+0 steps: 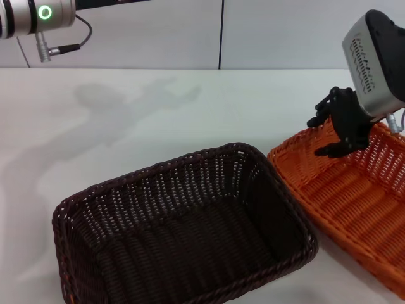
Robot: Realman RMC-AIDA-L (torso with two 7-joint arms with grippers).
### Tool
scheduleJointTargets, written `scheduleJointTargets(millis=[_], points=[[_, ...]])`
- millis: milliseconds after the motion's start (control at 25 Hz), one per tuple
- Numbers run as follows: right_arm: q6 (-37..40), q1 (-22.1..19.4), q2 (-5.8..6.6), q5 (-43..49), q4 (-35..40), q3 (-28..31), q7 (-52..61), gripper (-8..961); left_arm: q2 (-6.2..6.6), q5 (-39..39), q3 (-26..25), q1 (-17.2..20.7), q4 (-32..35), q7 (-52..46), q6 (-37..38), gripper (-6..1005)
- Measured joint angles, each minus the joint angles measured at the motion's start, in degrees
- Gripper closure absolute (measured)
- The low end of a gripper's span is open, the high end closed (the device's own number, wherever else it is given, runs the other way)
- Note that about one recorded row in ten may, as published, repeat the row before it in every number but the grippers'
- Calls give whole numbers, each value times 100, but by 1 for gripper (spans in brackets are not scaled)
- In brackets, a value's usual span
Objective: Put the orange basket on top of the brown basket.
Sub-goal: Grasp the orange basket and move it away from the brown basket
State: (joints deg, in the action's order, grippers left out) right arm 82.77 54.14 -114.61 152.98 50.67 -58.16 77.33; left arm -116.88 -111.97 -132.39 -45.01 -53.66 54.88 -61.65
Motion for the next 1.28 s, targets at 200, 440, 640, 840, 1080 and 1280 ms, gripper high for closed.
scheduleJointTargets(millis=[200,440,640,840,1080,1280], points=[[-135,14,-20,-97,-4,13,-132,405,-8,0,21,0,-2,-66,-2,152],[-66,16,-12,-101,253,48,-125,406,-21,0,-10,79,-58,-200,-77,152],[-135,91,10,-101,-31,7,-145,406,-19,10,-15,106,-30,-200,-53,152],[-191,156,39,-99,-236,0,-255,407,-13,20,-15,96,-18,-208,-48,152],[-390,228,62,-88,-499,-3,-352,406,-6,20,-15,115,-8,-262,-45,152],[-384,226,63,-78,-588,-1,-378,406,0,20,-15,146,-26,-275,-48,152]])
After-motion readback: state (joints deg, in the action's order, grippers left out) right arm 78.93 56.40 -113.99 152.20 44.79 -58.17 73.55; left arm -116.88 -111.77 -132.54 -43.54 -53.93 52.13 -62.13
